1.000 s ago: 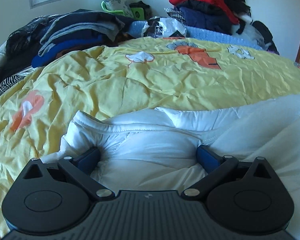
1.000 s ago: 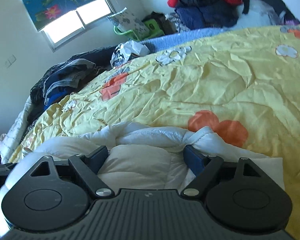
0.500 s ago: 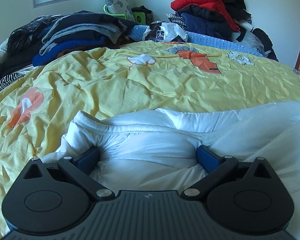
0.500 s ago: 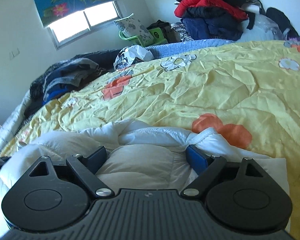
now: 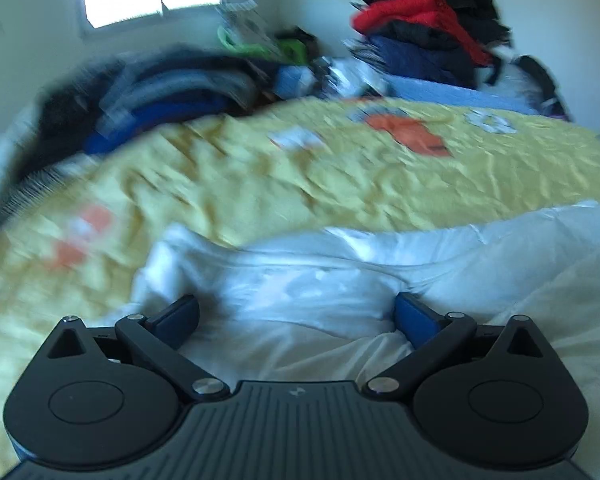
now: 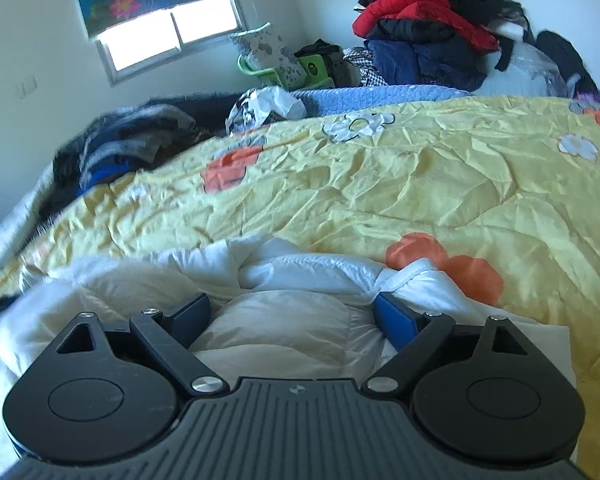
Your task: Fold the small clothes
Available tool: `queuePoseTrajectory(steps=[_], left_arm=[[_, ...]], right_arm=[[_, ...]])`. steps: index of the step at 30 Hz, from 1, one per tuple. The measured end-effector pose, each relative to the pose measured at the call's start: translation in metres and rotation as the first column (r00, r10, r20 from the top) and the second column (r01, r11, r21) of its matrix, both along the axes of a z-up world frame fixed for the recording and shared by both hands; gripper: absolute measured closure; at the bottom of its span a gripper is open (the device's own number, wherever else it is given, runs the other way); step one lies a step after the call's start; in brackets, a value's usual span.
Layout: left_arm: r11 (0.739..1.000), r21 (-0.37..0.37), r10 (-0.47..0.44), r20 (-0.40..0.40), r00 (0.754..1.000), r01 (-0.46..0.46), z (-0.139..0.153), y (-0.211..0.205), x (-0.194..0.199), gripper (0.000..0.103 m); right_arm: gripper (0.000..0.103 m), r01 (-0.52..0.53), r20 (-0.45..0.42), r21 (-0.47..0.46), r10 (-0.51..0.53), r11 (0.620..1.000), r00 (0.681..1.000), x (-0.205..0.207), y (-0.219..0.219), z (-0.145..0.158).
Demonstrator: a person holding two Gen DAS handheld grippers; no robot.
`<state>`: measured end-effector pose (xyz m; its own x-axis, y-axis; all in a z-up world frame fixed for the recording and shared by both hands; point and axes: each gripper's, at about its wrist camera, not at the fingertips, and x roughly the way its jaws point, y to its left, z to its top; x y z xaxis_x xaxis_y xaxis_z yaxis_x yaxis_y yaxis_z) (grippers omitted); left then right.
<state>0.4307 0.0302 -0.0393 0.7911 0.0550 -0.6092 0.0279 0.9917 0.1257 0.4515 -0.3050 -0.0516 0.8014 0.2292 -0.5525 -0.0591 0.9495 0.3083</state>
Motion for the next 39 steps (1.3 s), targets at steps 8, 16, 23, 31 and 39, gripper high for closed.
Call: queuePoseTrajectory(steps=[8,16,23,31,39], left_arm=[[0.987,-0.099,-0.112,0.156,0.981,0.129,0.062,-0.048,-0.115,0.0],[0.988,-0.07,-0.136,-0.001,0.991,0.135,0.015,-0.084,-0.095,0.0],[0.99,-0.069,-0.128,-0.034,0.991,0.125,-0.006,-0.084,-0.083,0.0],[0.992,-0.058,-0.114,0.008,0.993,0.114,0.008,-0.086,-0.105,0.0],[0.981,-0.194,0.034,0.139,0.99,-0.006,0.046,-0.008,-0.177,0.0]], right_arm=[[0.002,-0.081,0.131,0.452,0.024,0.888,0.991,-0.077,-0.003,0.069],[0.006,-0.148,0.001,0.439,0.164,0.886,0.987,-0.04,0.052,0.022],[0.01,-0.149,0.009,0.415,0.16,0.898,0.987,-0.03,0.051,-0.01],[0.011,-0.124,-0.014,0.344,0.137,0.931,0.99,-0.043,0.057,0.006],[0.001,-0.126,0.163,0.293,0.081,0.948,0.983,-0.181,-0.001,0.05]])
